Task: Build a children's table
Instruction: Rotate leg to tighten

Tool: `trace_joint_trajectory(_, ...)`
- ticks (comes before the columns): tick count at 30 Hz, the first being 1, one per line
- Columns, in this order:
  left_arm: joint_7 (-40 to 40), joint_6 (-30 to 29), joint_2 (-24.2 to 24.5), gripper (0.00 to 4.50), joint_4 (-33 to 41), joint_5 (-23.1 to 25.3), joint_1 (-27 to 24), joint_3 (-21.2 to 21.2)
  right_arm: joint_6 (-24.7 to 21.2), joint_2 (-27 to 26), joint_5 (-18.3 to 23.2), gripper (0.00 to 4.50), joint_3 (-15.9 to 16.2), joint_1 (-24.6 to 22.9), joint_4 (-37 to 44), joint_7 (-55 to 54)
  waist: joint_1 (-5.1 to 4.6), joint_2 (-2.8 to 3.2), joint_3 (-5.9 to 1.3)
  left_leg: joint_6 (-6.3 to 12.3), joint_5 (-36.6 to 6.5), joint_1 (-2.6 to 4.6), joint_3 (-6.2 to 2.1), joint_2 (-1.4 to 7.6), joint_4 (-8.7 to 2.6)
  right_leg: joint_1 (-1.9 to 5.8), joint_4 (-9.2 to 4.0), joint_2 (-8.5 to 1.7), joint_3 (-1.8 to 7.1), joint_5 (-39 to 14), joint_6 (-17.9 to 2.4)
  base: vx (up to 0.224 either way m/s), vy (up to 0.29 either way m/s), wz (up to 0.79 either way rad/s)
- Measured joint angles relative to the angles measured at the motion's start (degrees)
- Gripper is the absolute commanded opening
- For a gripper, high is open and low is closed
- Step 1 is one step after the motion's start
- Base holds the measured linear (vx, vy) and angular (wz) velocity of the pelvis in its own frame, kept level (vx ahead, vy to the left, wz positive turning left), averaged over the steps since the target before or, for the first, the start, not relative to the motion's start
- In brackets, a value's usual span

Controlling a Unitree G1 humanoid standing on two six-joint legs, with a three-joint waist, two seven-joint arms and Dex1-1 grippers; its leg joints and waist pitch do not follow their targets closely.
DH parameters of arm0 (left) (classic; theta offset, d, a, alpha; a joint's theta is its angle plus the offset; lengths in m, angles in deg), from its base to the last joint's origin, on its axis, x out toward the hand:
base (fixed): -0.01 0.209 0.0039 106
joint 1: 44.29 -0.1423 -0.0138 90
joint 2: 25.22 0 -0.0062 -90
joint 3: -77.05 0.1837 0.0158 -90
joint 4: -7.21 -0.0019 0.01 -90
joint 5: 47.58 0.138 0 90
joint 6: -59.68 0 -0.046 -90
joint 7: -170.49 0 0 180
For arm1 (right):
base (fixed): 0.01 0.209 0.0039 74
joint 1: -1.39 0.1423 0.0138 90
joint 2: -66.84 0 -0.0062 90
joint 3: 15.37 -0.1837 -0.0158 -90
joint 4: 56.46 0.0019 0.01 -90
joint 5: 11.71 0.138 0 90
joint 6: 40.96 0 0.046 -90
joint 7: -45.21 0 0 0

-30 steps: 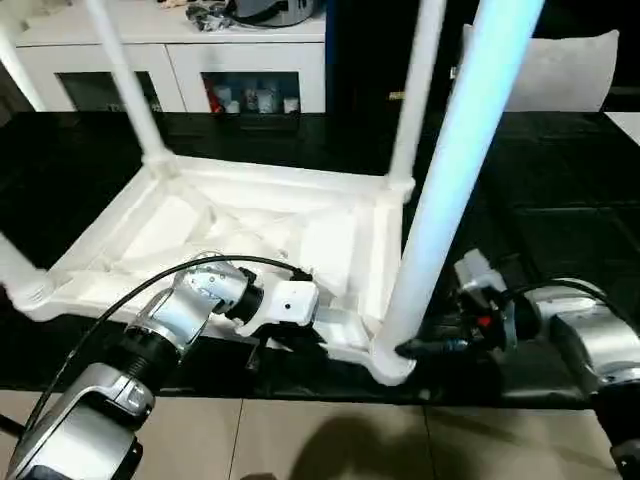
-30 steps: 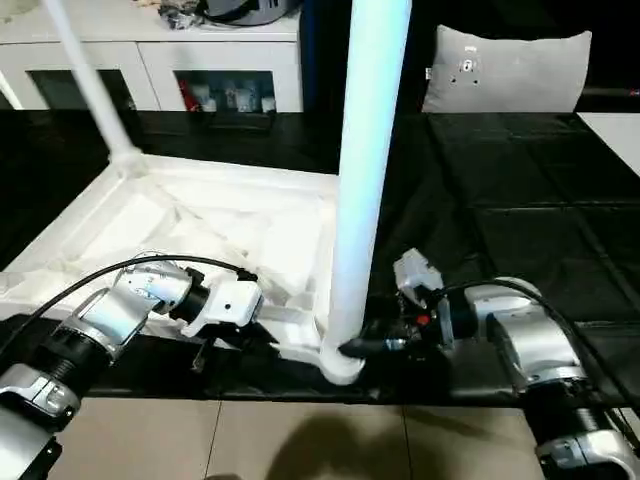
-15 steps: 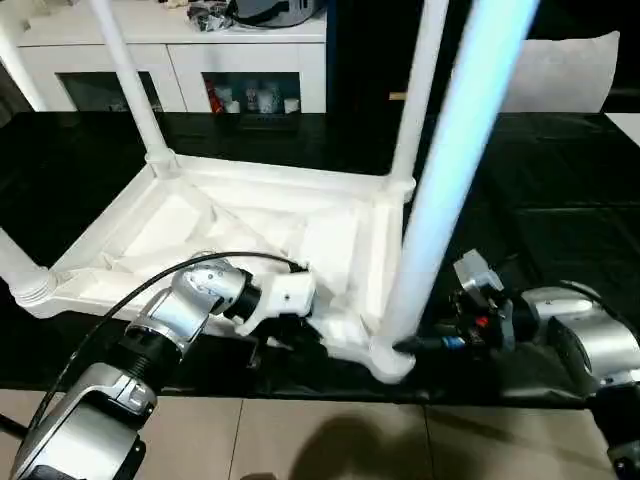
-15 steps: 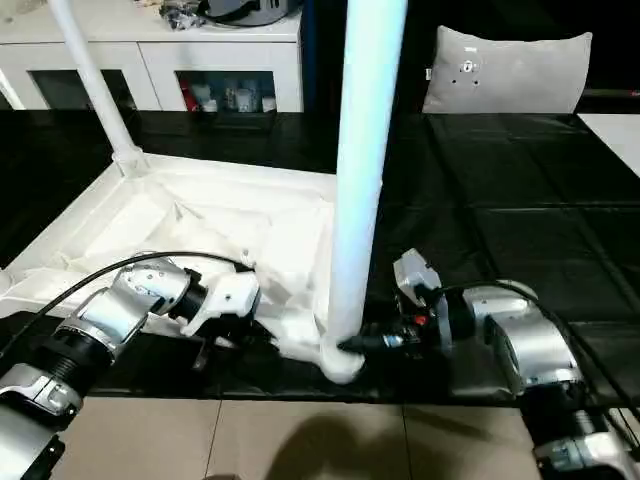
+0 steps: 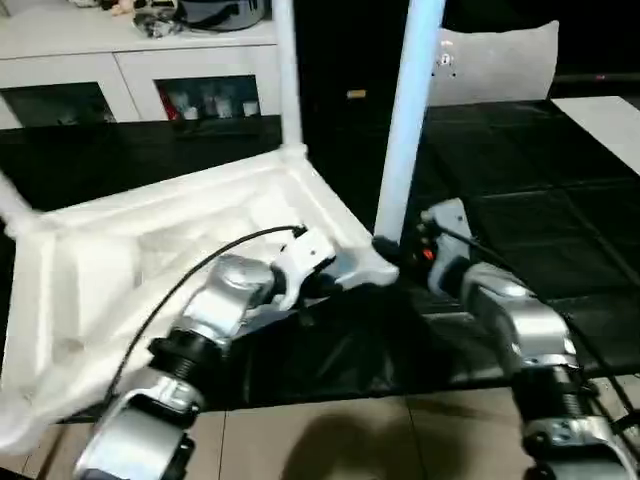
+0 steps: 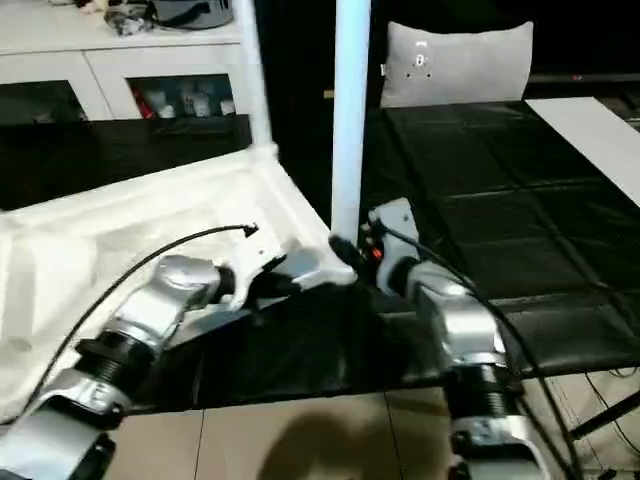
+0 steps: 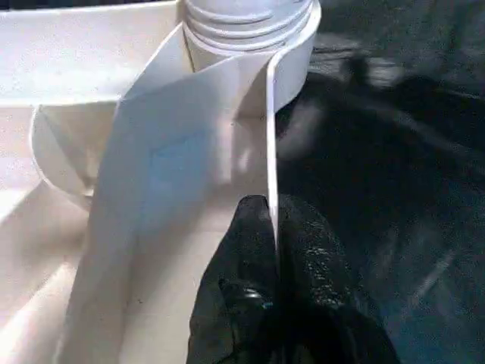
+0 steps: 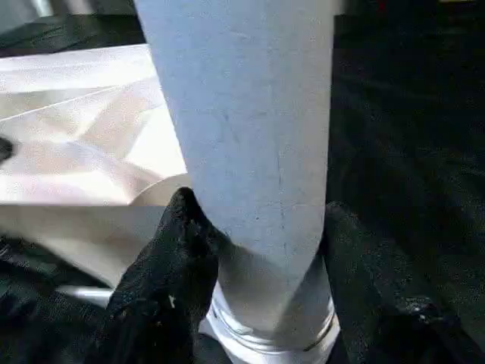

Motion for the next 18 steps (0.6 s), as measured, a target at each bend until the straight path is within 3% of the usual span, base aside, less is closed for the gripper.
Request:
trace_joint_trajectory(6, -0.39, -0.55, -0.61, 0.00, 0.86, 0.37, -0.18, 0.49, 2.15, 0.15, 0.36, 3.11, -0.43, -1.74, 0.82, 0.90, 0.23, 0.00, 0.00, 0.10, -0.06, -0.05, 0.01, -0.04, 0.02, -0.01, -0.02, -0.06, 0.00, -0.01, 0.02, 0.000, 0.000, 0.00)
trace_joint_trajectory(16, 10.18, 11.72, 5.51, 0.00, -0.64, -1.00, -0.85, 3.36, 3.84, 9.92, 4.80, 3.97, 1.22, -6.24, 3.63, 19.09, 2.18, 0.12, 0.06, 0.16, -0.09, -0.14, 0.00, 0.00, 0.07, -0.09, 0.03, -0.04, -0.02, -0.05, 0.04, 0.000, 0.000, 0.00)
trace_joint_trajectory(18, 13.14, 13.92, 7.02, 0.00, -0.94, -1.19, -0.88, 3.86, 3.85, 12.46, 5.97, 4.18, 1.91, -7.03, 4.42, 23.96, 2.97, 0.17, 0.07, 0.16, -0.09, -0.02, -0.01, 0.00, 0.15, -0.09, 0.03, -0.05, 0.00, -0.04, 0.05, 0.000, 0.000, 0.00)
